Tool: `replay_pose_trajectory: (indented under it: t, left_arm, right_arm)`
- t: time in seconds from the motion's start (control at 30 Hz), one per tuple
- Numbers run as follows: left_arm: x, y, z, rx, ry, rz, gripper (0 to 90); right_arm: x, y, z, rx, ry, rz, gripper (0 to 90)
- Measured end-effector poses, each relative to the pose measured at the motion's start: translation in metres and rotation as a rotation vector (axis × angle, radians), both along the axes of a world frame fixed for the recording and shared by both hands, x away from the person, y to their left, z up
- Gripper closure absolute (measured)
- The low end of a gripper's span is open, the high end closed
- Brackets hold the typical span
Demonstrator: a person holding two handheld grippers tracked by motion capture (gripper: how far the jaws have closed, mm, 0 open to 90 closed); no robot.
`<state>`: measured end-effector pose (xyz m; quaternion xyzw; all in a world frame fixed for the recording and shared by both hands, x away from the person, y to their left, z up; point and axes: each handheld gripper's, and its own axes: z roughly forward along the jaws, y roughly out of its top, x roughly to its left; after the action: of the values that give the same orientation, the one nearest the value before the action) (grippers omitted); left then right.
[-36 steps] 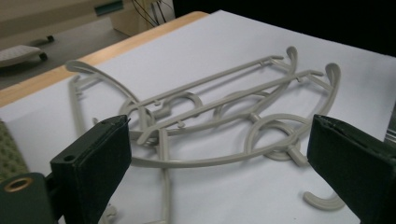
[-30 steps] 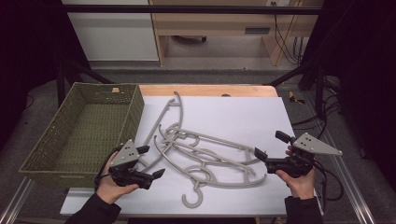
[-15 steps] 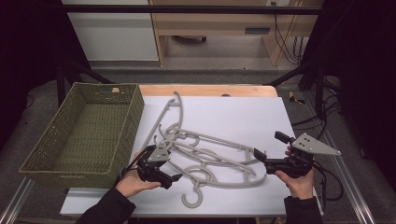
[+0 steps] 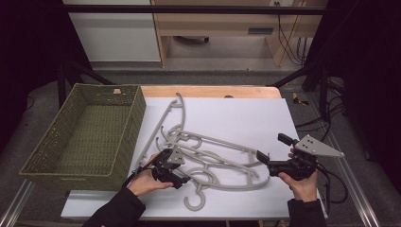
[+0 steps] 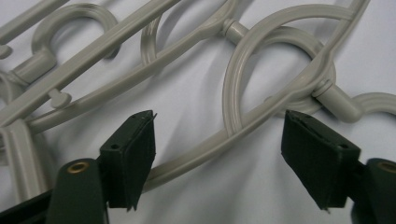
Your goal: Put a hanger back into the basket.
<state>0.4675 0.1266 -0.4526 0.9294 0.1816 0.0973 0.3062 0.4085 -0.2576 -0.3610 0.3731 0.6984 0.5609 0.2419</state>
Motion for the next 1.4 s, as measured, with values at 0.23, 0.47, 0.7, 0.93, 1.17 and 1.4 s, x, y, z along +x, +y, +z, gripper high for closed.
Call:
replay_pose_trajectory:
  t: [0.23,0.47,0.7,0.93,1.17,1.4]
  left_arm:
    - [0.004,0.0,-0.005,0.017,0.024,-0.019,32.8]
    - [0.001,0.001,-0.005,0.032,0.049,-0.034,39.1]
    - [-0.01,0.001,-0.001,0.112,0.02,-0.067,50.6]
    - [-0.022,-0.004,-0.001,0.172,-0.03,-0.095,55.4]
    - [-0.02,-0.005,-0.002,0.171,-0.016,-0.12,58.4]
    - [-0.027,-0.008,0.002,0.194,0.01,-0.191,66.4]
  right_arm:
    - [0.0,-0.001,0.0,0.0,-0.004,0.0,1.6]
    - [0.0,-0.001,0.0,-0.004,-0.001,0.001,1.7]
    - [-0.001,-0.002,0.001,0.0,-0.008,0.004,1.9]
    - [0.0,-0.001,0.0,0.001,-0.002,0.01,2.0]
    - [0.001,0.0,-0.001,-0.003,0.003,0.012,2.1]
    - [0.001,-0.001,0.0,0.002,0.0,0.014,2.1]
